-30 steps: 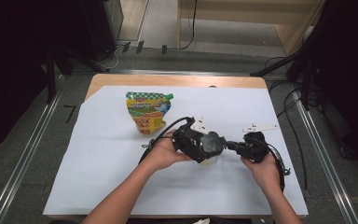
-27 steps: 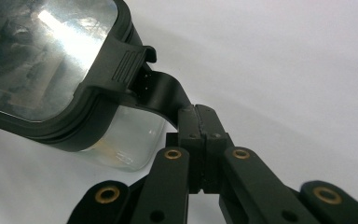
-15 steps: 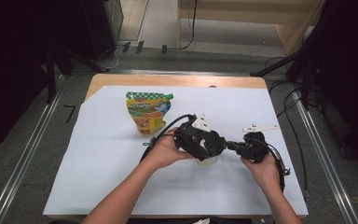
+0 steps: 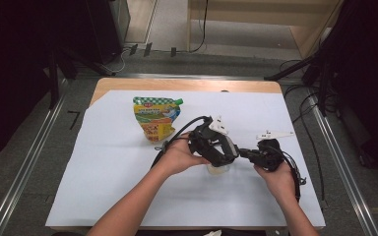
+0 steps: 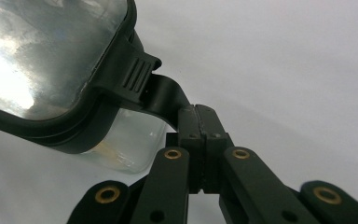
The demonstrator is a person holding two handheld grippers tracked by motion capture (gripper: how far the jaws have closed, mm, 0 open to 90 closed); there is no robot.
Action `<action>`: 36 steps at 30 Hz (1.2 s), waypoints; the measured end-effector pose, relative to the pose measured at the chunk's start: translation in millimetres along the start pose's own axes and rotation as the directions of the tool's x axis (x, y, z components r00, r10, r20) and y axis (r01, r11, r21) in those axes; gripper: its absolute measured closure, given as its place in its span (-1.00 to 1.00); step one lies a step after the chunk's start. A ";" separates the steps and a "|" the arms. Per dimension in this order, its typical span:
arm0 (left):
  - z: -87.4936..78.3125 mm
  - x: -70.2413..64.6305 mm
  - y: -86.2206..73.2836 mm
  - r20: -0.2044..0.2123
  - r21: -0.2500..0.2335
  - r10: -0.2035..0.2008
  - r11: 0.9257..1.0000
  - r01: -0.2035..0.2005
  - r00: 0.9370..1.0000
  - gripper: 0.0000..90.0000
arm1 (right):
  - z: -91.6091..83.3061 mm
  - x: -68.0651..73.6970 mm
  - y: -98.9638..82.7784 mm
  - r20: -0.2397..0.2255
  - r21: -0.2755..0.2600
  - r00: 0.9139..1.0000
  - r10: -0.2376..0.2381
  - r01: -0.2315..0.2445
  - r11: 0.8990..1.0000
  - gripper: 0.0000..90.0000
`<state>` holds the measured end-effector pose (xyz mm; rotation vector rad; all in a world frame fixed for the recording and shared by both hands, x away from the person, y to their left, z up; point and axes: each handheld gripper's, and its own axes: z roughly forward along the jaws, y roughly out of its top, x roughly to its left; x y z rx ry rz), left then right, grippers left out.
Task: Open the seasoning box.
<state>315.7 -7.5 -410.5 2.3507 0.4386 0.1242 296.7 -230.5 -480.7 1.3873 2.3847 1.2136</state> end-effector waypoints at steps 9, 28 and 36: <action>2.8 0.3 14.3 0.004 0.007 0.001 1.000 -0.001 1.000 -0.60 | -0.1 -0.4 -0.4 -0.004 0.000 1.000 0.003 -0.003 1.000 1.00; 22.0 -0.4 39.6 0.039 -0.002 0.051 0.999 -0.051 0.998 -0.60 | 1.0 -2.4 -4.4 -0.044 -0.012 0.999 0.033 -0.033 0.999 1.00; 27.4 -0.1 41.0 0.049 -0.023 0.067 0.998 -0.066 0.997 -0.61 | 1.1 -3.4 -5.6 -0.054 -0.018 0.997 0.047 -0.048 0.999 1.00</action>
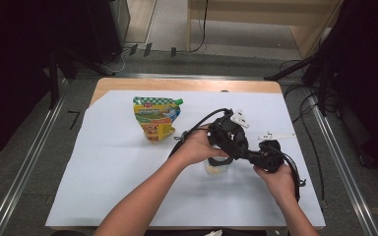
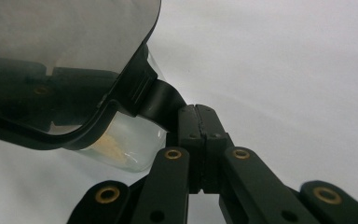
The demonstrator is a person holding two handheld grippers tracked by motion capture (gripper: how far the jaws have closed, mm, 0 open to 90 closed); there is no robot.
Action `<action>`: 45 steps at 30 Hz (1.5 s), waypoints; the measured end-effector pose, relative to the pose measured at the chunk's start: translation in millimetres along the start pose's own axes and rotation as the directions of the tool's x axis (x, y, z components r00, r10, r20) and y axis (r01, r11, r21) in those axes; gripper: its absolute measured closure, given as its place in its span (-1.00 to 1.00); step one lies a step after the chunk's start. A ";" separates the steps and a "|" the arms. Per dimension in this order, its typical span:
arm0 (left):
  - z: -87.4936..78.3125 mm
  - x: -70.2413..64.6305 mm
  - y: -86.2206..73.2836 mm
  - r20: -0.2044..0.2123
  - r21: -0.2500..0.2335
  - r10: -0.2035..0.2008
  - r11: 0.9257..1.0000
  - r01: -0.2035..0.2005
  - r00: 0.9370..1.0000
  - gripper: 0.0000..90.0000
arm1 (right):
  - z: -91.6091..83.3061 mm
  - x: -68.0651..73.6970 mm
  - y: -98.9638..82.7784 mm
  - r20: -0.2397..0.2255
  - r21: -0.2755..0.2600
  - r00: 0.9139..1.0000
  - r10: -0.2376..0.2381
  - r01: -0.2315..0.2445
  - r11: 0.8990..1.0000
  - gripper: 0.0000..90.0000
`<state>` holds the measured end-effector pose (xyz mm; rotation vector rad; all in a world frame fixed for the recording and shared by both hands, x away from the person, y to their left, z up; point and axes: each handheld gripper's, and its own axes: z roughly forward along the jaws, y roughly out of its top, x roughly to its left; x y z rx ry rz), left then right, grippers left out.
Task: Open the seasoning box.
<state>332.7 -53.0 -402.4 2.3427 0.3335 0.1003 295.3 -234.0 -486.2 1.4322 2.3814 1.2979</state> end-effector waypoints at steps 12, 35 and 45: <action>-7.2 -0.6 -0.8 0.006 0.006 -0.019 1.000 0.019 1.000 -0.68 | -2.7 1.6 2.4 0.002 -0.003 1.000 -0.015 0.015 1.000 0.98; -64.3 10.0 -33.9 0.048 0.006 -0.121 0.993 0.121 0.991 -0.31 | -31.6 13.7 -11.0 -0.029 -0.017 0.998 -0.055 0.055 0.998 0.53; -81.9 23.8 -59.3 0.052 -0.007 -0.176 0.984 0.177 0.983 -0.05 | -44.1 39.5 -26.5 -0.088 -0.016 0.994 -0.071 0.070 0.997 0.45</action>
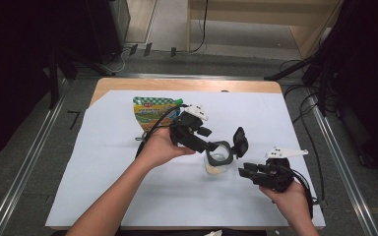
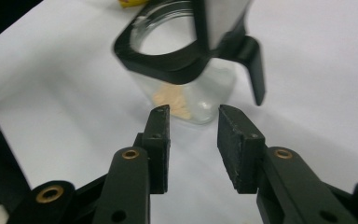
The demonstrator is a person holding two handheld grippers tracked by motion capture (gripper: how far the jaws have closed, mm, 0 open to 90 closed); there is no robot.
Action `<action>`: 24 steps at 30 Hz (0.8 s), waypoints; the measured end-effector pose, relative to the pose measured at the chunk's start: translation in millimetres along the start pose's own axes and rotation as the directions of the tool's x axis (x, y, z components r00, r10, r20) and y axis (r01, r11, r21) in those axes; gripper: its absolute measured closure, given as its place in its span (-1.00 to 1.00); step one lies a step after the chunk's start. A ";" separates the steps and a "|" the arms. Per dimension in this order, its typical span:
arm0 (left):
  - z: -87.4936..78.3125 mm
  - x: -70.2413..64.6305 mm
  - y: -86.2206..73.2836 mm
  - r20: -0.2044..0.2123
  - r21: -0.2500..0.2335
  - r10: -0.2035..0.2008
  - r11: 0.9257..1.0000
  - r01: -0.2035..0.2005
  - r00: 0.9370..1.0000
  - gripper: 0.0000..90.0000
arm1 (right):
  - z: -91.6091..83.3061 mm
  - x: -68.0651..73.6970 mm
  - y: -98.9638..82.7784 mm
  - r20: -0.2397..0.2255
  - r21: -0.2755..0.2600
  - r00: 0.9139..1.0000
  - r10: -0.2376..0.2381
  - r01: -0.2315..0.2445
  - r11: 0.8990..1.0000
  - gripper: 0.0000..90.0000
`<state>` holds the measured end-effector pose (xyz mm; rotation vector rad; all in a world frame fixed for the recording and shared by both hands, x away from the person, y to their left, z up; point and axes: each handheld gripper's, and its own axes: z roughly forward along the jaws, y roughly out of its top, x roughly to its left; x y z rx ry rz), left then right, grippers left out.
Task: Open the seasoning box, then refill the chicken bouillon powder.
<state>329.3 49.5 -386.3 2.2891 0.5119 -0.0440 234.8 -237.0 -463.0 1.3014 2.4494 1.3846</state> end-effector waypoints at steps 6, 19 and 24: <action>-8.7 6.2 -13.7 -0.004 -0.010 -0.025 1.000 0.024 1.000 -0.05 | 4.4 14.1 5.5 -0.050 0.006 0.998 -0.023 0.023 1.000 0.31; -25.3 13.1 -43.0 -0.025 -0.031 -0.072 0.997 0.071 0.997 -0.07 | 18.8 37.6 15.0 -0.090 0.033 0.988 -0.124 0.127 0.991 0.25; -33.4 17.5 -51.8 -0.050 -0.018 -0.082 0.996 0.082 0.995 -0.07 | 23.5 38.8 16.6 -0.089 0.031 0.984 -0.154 0.157 0.987 0.19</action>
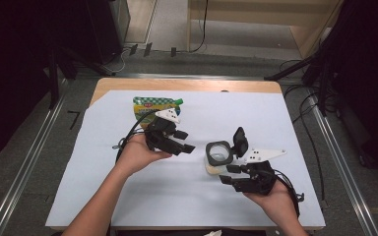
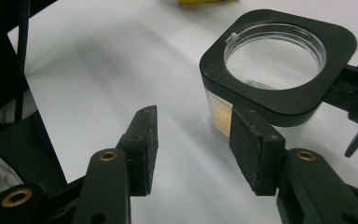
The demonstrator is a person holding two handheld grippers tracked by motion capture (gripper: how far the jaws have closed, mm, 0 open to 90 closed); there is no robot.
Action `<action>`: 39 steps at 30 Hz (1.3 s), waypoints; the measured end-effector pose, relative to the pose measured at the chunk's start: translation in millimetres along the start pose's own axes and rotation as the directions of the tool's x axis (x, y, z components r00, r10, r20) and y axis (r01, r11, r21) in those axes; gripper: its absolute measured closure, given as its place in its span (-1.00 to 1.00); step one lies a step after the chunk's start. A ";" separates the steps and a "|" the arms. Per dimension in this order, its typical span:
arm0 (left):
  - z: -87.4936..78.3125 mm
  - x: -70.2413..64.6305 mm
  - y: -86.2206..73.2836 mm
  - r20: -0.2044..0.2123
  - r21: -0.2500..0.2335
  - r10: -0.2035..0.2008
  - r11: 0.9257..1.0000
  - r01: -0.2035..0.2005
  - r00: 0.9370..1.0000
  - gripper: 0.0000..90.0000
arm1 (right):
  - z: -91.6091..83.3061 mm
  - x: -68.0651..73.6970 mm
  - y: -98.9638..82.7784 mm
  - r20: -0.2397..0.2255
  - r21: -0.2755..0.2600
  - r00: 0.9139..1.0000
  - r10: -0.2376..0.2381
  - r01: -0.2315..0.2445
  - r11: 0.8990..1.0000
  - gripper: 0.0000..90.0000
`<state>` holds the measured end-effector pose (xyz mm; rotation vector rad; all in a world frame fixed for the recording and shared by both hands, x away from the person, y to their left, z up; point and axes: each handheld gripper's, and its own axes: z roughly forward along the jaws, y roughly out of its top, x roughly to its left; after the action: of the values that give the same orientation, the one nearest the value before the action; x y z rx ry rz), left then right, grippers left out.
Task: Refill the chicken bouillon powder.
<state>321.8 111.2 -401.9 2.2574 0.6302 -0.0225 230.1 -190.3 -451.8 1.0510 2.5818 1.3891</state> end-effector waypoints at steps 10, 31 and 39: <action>-22.9 9.4 -15.6 -0.032 -0.018 -0.041 0.999 0.040 0.999 -0.08 | 11.0 6.8 4.6 -0.030 0.023 0.999 -0.026 0.026 0.999 0.22; -71.3 35.0 -51.4 -0.127 -0.062 -0.159 0.986 0.152 0.979 -0.08 | 26.8 16.3 13.7 -0.073 0.021 0.995 -0.062 0.064 0.998 0.14; -84.8 48.5 -64.7 -0.178 -0.066 -0.204 0.979 0.195 0.963 -0.09 | 29.9 17.7 15.0 -0.077 0.023 0.995 -0.064 0.065 0.998 0.14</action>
<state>320.4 228.2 -397.1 2.1571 0.9458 0.1016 234.3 -152.7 -453.6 0.9265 2.6673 1.4122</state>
